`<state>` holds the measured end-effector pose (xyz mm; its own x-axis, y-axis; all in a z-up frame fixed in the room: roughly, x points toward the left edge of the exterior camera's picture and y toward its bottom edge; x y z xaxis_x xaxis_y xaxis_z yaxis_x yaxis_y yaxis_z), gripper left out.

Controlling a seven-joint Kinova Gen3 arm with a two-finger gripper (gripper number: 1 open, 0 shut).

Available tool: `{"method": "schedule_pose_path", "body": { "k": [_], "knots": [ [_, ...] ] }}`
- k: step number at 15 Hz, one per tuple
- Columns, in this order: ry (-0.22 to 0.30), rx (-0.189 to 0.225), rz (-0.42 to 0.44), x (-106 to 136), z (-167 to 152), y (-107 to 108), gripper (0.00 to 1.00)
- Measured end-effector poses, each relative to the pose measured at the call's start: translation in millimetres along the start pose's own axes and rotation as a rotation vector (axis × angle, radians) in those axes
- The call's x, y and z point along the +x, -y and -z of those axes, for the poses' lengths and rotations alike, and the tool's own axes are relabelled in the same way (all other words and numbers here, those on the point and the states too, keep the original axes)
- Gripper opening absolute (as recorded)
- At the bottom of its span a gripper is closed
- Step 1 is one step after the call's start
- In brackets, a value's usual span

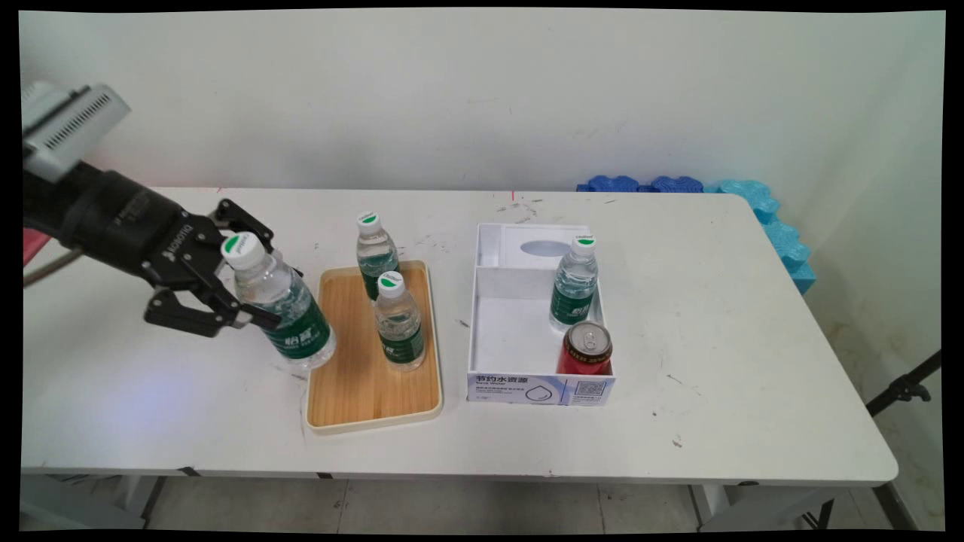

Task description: Place the picked object on the tray

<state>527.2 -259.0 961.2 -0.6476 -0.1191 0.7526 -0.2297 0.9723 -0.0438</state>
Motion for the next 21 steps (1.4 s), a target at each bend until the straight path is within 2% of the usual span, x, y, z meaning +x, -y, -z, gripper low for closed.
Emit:
{"method": "schedule_pose_path", "body": {
  "k": [11, 21],
  "knots": [
    [0.051, 0.039, 0.050, -57.9, -51.8, 26.6, 0.00],
    [0.063, 0.057, 0.098, -75.5, -81.9, 32.9, 0.00]
  ]
}}
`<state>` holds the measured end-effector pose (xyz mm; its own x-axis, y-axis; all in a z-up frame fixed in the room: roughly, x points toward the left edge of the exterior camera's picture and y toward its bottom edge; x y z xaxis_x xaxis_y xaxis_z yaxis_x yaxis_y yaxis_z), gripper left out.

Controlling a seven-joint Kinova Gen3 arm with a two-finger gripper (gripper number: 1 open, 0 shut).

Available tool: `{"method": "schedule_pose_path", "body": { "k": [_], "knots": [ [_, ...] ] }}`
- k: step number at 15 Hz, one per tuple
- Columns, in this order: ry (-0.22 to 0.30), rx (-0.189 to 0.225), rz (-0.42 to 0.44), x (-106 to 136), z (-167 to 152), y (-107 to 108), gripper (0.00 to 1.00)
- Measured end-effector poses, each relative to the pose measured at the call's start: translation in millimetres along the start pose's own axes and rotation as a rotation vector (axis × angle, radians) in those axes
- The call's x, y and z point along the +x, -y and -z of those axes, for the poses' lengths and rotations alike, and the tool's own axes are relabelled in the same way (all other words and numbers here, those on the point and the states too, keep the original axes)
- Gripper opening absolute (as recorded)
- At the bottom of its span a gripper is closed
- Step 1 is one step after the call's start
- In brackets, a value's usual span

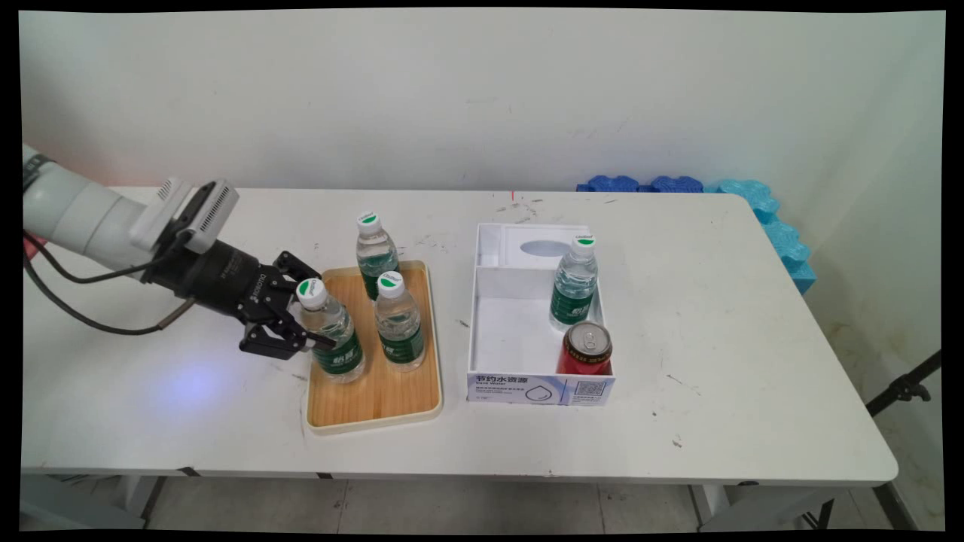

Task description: Place the picked object on the tray

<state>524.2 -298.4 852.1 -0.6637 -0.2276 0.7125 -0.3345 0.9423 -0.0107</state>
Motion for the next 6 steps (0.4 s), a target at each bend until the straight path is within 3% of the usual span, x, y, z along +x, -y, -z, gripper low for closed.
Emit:
{"method": "schedule_pose_path", "body": {
  "k": [2, 3, 6],
  "knots": [
    [-0.001, 0.002, 0.004, -1.3, -2.9, 0.5, 0.00],
    [-0.002, 0.003, 0.005, -1.7, -3.9, 0.7, 1.00],
    [-0.006, 0.004, 0.006, -2.9, -6.5, 1.0, 1.00]
  ]
}}
